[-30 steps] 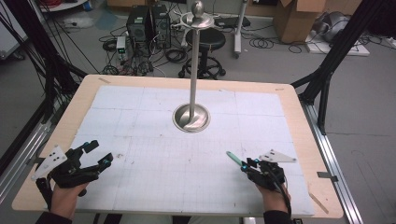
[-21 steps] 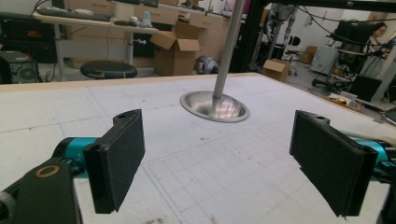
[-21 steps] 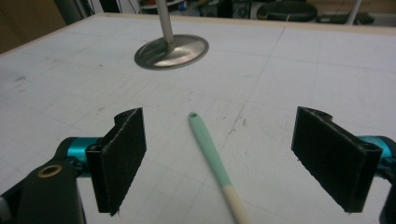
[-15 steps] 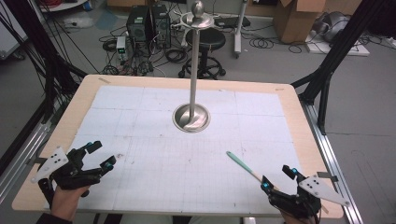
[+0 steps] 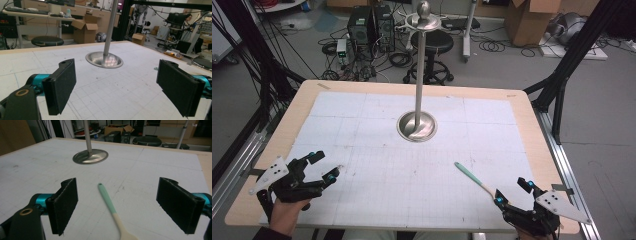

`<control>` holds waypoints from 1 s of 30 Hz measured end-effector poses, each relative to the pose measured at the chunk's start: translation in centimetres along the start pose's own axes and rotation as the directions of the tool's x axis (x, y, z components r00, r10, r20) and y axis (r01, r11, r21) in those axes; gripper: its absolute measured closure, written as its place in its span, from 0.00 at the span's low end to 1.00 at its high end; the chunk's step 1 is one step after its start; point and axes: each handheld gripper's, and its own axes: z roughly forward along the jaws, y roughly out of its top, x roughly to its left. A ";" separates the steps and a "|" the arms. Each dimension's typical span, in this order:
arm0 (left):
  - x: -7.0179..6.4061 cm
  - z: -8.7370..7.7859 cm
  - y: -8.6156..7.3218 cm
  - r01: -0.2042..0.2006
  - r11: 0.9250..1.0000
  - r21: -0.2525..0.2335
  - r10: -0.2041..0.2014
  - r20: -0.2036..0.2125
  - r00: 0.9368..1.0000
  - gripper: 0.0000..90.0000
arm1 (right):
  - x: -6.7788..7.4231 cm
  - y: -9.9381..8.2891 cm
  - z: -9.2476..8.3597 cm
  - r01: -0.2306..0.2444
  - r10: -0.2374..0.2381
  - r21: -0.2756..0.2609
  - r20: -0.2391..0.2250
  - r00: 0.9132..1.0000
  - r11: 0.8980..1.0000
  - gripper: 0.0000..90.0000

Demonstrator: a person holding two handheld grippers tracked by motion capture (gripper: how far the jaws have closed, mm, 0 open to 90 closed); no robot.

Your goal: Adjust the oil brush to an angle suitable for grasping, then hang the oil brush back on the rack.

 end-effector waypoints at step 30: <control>-0.2 0.0 -0.1 0.001 1.000 0.015 -0.001 -0.001 1.000 0.19 | 0.1 -0.4 1.9 0.045 -0.043 0.091 -0.031 0.999 0.995 0.19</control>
